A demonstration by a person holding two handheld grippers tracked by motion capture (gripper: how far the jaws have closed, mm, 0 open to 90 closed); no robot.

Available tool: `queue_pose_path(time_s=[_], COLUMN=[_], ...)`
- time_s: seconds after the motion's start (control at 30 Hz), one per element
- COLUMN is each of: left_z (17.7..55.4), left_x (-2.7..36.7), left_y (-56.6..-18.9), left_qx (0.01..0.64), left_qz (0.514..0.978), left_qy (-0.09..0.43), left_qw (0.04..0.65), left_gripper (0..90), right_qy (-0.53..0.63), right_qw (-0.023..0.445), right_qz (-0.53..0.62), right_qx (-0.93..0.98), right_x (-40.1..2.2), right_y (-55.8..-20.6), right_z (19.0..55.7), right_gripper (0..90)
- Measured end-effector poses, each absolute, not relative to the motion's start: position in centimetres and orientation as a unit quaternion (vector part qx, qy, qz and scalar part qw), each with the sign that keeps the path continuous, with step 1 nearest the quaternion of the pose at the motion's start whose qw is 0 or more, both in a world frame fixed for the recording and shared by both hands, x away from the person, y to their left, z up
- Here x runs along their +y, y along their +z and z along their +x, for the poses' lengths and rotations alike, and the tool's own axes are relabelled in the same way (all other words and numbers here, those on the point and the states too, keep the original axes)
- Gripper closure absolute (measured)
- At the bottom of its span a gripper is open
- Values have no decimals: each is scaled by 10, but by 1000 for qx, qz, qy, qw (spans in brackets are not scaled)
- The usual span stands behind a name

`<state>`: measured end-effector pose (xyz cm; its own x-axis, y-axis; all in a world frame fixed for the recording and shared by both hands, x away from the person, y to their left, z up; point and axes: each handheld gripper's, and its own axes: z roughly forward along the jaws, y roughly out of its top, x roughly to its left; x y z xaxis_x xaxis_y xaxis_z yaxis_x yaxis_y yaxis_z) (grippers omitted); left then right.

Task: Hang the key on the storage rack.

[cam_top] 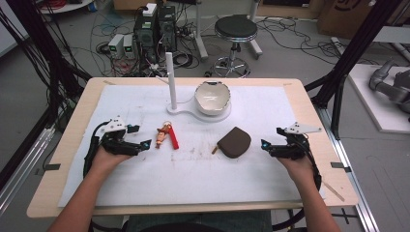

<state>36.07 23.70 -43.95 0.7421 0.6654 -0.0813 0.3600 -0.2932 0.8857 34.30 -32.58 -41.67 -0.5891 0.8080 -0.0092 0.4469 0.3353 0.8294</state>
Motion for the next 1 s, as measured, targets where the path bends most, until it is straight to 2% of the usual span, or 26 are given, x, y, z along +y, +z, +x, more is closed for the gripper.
queue_pose_path(time_s=[0.63, 1.0], left_z=[392, 403], left_x=[202, 191], left_y=[-454, -458], left_qx=[322, 334], left_qz=[816, 839], left_qy=[133, 137], left_qw=[461, 407], left_gripper=[167, 169], right_qy=[402, 397], right_qw=[234, 238], right_qz=[413, 417], right_qx=[783, 783], right_x=[-346, -352], right_y=[-421, -422], right_z=[318, 311], right_gripper=[167, 167])
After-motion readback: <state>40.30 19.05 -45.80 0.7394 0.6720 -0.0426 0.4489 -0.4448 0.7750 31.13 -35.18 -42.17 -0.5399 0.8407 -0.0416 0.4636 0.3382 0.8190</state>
